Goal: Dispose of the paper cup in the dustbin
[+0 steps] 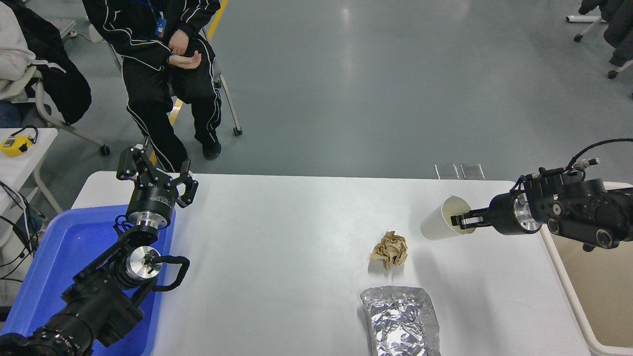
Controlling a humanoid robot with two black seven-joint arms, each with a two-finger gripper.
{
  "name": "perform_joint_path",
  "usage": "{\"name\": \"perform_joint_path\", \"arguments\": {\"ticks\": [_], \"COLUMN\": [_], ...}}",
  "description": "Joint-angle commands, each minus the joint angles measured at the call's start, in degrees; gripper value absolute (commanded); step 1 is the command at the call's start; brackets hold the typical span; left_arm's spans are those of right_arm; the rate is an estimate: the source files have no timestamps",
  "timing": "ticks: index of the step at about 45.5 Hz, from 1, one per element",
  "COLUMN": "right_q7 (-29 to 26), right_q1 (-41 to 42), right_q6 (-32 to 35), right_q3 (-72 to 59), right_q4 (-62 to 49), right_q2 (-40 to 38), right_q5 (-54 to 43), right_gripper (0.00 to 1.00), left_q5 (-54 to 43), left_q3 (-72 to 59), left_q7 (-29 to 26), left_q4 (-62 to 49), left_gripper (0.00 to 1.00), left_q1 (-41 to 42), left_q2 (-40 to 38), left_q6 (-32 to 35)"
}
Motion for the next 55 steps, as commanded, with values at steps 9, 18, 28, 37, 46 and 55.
{"name": "perform_joint_path", "arguments": {"ticks": [9, 18, 28, 37, 46, 55], "right_q7": [-0.61, -8.33, -23.53, -29.08, -29.61, -29.52], "right_q1": [-5.91, -14.26, -20.59, -25.25, -34.38, -39.05], "right_q6": [9.79, 9.26, 5.84, -0.22, -2.68, -5.85], "right_q3": [11.37, 11.72, 11.81, 11.81, 13.83, 17.34], "right_q4": [-38.43, -51.1, -54.18, -54.18, -54.09, -53.83], "right_q2": [-1.75, 0.28, 0.36, 0.36, 4.4, 7.39], "right_q5": [21.71, 27.42, 31.91, 31.91, 32.08, 32.61], "right_gripper": [0.0, 0.0, 0.0, 0.0, 0.0, 0.0], "left_q5": [0.0, 0.0, 0.0, 0.0, 0.0, 0.0], "left_q3": [0.01, 0.01, 0.01, 0.01, 0.01, 0.01], "left_q7": [-0.01, -0.01, -0.01, -0.01, -0.01, -0.01], "left_q4": [0.0, 0.0, 0.0, 0.0, 0.0, 0.0], "left_gripper": [1.0, 1.0, 1.0, 1.0, 1.0, 1.0], "left_q1": [0.0, 0.0, 0.0, 0.0, 0.0, 0.0], "left_q2": [-0.01, -0.01, -0.01, -0.01, -0.01, -0.01], "left_q6": [0.0, 0.0, 0.0, 0.0, 0.0, 0.0]}}
